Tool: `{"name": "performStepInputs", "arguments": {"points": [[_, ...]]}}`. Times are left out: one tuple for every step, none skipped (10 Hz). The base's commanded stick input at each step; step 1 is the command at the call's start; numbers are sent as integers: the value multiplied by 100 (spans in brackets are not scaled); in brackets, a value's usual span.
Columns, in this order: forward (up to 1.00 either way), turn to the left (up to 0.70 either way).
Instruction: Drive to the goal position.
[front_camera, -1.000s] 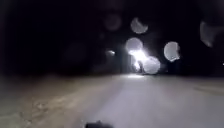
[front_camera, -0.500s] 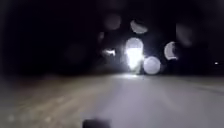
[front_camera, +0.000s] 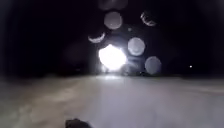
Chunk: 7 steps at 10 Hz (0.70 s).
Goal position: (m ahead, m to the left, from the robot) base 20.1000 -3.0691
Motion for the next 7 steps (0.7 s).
{"name": "performStepInputs", "arguments": {"points": [[100,0],[100,0],[100,0],[100,0],[100,0],[100,0],[100,0]]}}
